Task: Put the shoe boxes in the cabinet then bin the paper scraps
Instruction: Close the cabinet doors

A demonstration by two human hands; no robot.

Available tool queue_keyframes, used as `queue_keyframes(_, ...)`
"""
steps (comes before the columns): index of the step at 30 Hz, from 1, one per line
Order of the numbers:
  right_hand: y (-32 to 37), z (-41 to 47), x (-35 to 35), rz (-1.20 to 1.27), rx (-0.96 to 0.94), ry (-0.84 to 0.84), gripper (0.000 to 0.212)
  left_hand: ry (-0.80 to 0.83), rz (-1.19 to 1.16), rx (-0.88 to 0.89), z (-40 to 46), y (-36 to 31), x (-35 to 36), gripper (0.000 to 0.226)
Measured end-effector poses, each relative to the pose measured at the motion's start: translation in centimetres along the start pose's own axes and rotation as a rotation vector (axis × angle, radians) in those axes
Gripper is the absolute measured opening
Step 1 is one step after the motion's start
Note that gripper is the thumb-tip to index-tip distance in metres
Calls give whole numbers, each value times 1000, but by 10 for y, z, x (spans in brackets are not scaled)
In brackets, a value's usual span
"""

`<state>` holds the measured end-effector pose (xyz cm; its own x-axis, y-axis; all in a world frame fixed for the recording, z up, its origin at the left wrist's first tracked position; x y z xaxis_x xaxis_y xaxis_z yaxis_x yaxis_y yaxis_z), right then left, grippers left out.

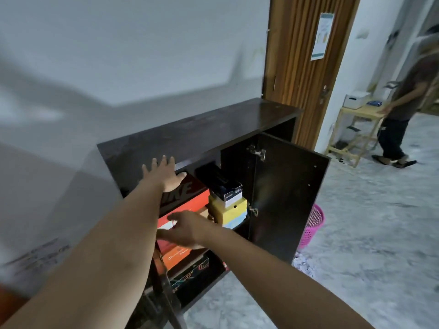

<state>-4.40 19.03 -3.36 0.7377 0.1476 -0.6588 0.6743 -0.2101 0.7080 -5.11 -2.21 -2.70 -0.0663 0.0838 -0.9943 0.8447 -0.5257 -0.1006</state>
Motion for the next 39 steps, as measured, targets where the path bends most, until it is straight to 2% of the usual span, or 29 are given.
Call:
queue_keyframes(1,6,-11,20,-36,42,100,80,-5,8,13,0,4,3,82)
queue_keyframes(3,11,-24,50,-62,75,243,73,-19,-5,22,-1,6,3,82)
queue_keyframes(5,13,-31,62,-13,78,274,56,7,-29,20,0,6,0,82)
queue_keyframes(8,7,-32,54,-87,123,243,51,44,-66,24,2,7,-4,82)
queue_keyframes(12,-25,-31,24,-238,150,135,46,73,-101,30,1,8,-3,85)
queue_keyframes(14,-57,-32,3,-257,223,37,41,91,-114,31,0,8,-4,85)
queue_keyframes(16,-83,-33,-27,-273,271,-140,37,104,-132,39,-1,8,-5,85)
queue_keyframes(18,-104,-36,-60,-271,311,-365,42,113,-132,40,0,7,-6,86)
queue_keyframes(20,-131,-38,-80,-152,377,-580,53,128,-129,15,0,7,-7,87)
queue_keyframes(22,-156,-32,-82,17,454,-710,54,147,-138,3,0,6,-7,91)
queue_keyframes(27,-175,7,-65,442,442,-861,16,196,-187,4,2,7,-8,93)
queue_keyframes(29,-171,21,-64,497,407,-893,17,197,-190,7,2,7,-8,90)
queue_keyframes(33,-155,61,-58,523,343,-823,20,159,-139,19,4,5,-2,81)
queue_keyframes(39,-159,104,-66,405,318,-736,31,120,-94,3,14,5,-1,76)
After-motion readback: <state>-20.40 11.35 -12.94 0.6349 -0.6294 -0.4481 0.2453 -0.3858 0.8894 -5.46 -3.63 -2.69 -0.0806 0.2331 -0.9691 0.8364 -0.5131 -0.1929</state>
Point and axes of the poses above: each hand's wrist, its own z-axis towards the middle knuckle, its own x-axis out of the palm, y = z × x, the point moved 8 cm from there along z, towards the middle knuckle, and after that the axes turned 1 degree about x, right-handed, at the moved point
